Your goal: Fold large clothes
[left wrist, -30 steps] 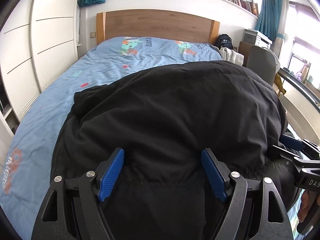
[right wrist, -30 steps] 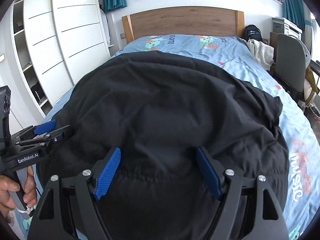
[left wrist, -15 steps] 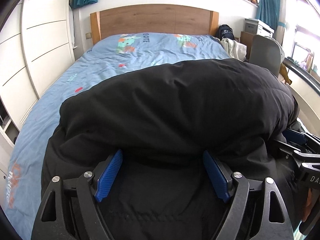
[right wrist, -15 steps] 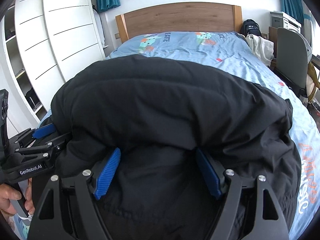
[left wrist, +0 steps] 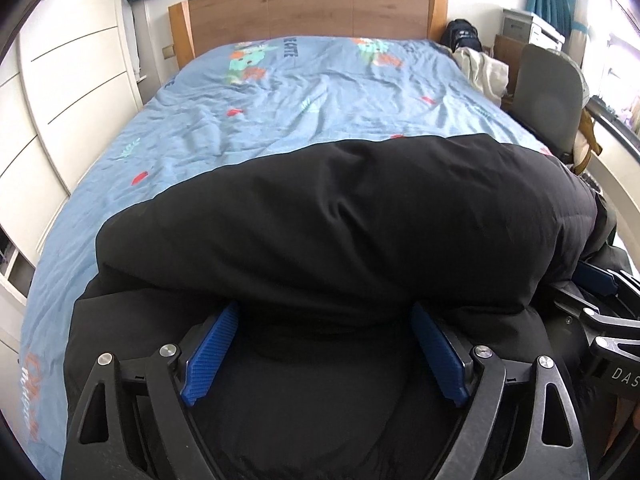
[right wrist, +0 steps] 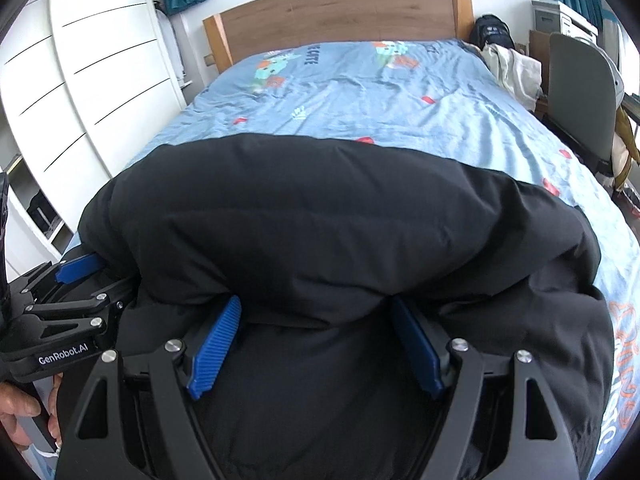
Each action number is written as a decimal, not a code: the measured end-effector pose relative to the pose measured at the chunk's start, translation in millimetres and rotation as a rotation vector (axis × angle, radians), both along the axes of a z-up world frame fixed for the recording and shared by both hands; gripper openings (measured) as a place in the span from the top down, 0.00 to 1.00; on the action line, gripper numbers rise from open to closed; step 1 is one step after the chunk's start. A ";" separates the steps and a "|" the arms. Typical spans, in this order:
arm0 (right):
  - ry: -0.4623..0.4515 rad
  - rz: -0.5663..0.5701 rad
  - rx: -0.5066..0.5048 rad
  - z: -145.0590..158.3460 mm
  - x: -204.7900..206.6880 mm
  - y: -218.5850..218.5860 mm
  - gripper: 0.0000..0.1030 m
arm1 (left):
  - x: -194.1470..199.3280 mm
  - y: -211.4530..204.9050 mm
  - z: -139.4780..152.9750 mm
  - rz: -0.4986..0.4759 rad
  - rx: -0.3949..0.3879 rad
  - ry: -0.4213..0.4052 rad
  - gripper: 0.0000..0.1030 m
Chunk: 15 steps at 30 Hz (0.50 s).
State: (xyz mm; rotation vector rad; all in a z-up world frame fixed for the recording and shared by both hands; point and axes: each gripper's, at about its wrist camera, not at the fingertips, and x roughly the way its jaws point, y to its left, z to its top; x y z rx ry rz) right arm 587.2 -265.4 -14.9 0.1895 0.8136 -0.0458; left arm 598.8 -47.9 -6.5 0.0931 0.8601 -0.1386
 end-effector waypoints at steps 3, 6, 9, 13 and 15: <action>0.014 -0.017 0.028 -7.1 11.8 -10.5 0.25 | 12.9 -7.2 -3.3 0.002 0.020 0.006 0.14; 0.029 -0.031 0.048 -13.9 23.7 -18.9 0.25 | 23.7 -9.8 -6.2 0.006 0.029 0.009 0.13; 0.042 -0.038 0.050 -19.0 34.1 -23.6 0.24 | 31.1 -10.1 -11.1 0.009 0.033 0.017 0.12; 0.056 -0.044 0.055 -23.3 37.7 -25.1 0.23 | 36.9 -4.2 -11.2 0.009 -0.001 0.041 0.10; 0.064 -0.044 0.065 -23.1 37.1 -27.9 0.23 | 40.0 4.0 -8.4 0.003 -0.033 0.061 0.09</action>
